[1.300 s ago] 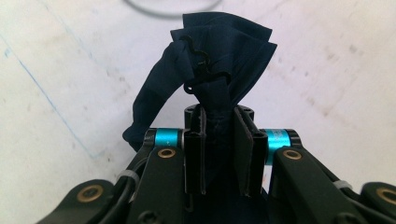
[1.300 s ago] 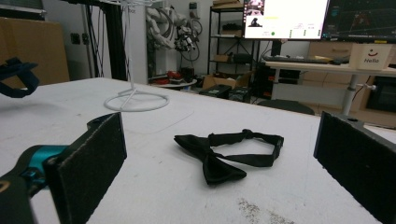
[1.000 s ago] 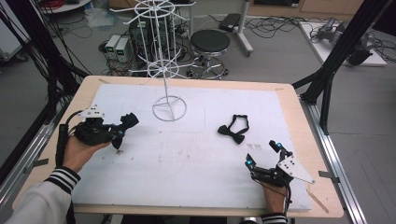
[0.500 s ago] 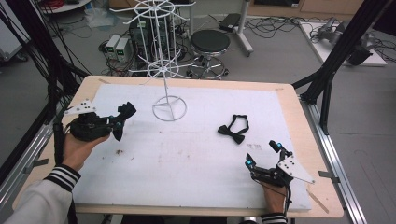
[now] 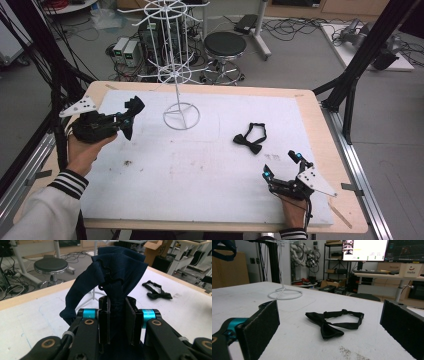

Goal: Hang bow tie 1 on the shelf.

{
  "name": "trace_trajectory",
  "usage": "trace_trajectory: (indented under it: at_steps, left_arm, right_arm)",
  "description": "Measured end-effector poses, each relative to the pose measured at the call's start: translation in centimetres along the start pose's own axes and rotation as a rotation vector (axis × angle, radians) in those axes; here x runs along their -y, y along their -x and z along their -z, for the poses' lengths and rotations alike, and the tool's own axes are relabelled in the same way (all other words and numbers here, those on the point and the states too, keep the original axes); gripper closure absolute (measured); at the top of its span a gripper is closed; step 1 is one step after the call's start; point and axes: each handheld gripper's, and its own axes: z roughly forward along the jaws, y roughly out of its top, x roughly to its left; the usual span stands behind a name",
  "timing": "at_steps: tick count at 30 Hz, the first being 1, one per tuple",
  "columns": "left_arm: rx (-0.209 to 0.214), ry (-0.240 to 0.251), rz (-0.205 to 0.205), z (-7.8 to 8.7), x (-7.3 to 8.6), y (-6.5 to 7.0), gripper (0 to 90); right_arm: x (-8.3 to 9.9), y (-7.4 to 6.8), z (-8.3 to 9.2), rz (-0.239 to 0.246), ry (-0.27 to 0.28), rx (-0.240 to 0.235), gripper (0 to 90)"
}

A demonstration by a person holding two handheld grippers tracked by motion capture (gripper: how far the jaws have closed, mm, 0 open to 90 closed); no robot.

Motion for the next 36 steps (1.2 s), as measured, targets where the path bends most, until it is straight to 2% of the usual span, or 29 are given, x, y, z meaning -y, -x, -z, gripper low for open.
trace_trajectory:
  at_steps: [8,12,25,36]
  left_arm:
    - [-0.002,0.021,-0.012,-0.6,-1.6,0.3,75.4]
    - [0.005,0.028,0.007,-0.9,-2.1,0.2,75.4]
    - [0.005,0.049,-0.011,-1.9,-4.5,0.9,75.4]
    - [0.013,0.058,-0.014,-3.0,-5.4,1.3,75.3]
  right_arm:
    - [0.0,0.0,0.0,0.003,0.001,0.000,1.6]
    - [0.0,0.0,0.0,0.002,0.000,0.001,1.6]
    - [0.0,0.0,0.0,0.002,0.003,-0.001,1.6]
    - [0.0,0.1,0.0,0.002,0.004,-0.002,1.6]
